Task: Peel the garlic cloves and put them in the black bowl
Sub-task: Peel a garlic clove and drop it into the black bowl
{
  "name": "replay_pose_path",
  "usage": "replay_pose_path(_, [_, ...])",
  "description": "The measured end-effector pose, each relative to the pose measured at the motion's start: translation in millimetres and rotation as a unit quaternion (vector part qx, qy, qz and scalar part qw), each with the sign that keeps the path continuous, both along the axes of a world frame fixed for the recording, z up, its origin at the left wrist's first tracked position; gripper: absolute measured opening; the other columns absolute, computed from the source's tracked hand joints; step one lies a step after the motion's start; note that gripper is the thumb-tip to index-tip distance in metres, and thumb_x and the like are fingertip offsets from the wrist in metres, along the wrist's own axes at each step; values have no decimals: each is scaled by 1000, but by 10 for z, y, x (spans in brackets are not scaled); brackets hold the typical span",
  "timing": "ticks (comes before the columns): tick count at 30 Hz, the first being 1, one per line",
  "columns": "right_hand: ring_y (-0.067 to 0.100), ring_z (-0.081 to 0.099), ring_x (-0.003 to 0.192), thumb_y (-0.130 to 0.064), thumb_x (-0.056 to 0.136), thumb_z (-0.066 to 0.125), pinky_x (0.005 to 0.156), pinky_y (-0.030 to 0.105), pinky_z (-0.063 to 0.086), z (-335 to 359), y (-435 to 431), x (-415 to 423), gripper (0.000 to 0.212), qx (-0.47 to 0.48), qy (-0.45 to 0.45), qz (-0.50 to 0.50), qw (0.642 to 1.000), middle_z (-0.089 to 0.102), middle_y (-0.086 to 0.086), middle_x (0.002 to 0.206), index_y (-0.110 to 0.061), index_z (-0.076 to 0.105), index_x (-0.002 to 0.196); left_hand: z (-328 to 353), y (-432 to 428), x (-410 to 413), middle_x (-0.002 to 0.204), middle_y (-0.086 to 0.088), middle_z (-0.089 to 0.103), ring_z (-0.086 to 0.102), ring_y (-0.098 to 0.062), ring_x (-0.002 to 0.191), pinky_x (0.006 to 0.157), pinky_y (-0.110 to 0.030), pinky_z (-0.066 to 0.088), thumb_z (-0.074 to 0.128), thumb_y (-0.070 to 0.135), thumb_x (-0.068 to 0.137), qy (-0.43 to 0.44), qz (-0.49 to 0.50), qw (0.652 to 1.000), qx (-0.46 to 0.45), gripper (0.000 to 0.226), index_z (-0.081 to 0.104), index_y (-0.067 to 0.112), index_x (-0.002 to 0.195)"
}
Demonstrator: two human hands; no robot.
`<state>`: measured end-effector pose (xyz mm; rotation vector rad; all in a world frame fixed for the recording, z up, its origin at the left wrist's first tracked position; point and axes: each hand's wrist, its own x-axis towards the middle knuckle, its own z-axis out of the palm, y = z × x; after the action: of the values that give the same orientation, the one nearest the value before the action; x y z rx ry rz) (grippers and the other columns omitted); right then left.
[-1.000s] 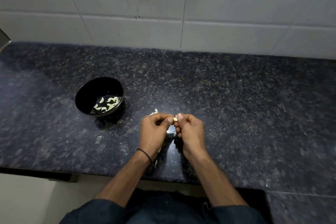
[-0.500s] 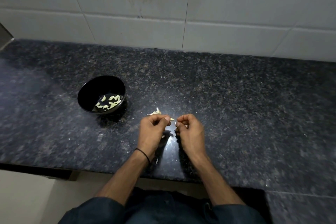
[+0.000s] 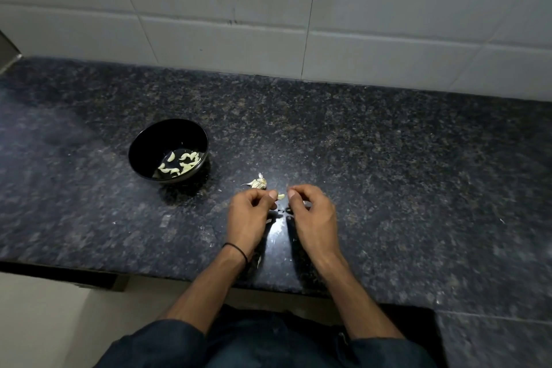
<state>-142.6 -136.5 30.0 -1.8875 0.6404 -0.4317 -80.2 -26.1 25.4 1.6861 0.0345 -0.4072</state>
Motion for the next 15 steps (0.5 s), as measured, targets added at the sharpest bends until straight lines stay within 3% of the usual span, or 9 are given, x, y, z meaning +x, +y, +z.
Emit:
replay_pose_path(2, [-3, 62, 89, -27, 97, 65, 75, 8, 45, -18, -3, 11, 12, 7, 3, 8, 1000, 67, -11, 96, -19, 74, 97, -10, 13, 3, 73, -4, 73, 74, -27, 76, 73, -44, 61, 69, 24, 93, -20, -11, 1000, 19, 19, 73, 10, 80])
replay_pose_path(7, [6, 66, 83, -26, 94, 68, 77, 26, 53, -68, -16, 38, 10, 48, 22, -9, 999, 71, -6, 87, -21, 72, 86, -4, 15, -9, 76, -2, 75, 74, -23, 77, 72, -35, 57, 67, 17, 94, -20, -37, 999, 9, 12, 74, 12, 85])
replay_pose_path(11, [5, 66, 83, -24, 94, 68, 77, 25, 53, -46, -2, 41, 10, 59, 12, -25, 998, 72, -7, 85, -21, 72, 86, -7, 5, -13, 85, -5, 77, 72, -18, 82, 80, -34, 57, 71, 15, 91, 2, -45, 999, -20, 6, 75, 11, 93])
replay_pose_path(15, [3, 65, 85, -23, 94, 68, 76, 18, 50, -47, 42, 41, 8, 46, 5, -35, 998, 70, -8, 89, -21, 73, 87, 4, -3, -25, 80, -11, 75, 71, -21, 76, 75, -37, 58, 70, 16, 92, 41, -45, 997, -52, 11, 76, 6, 91])
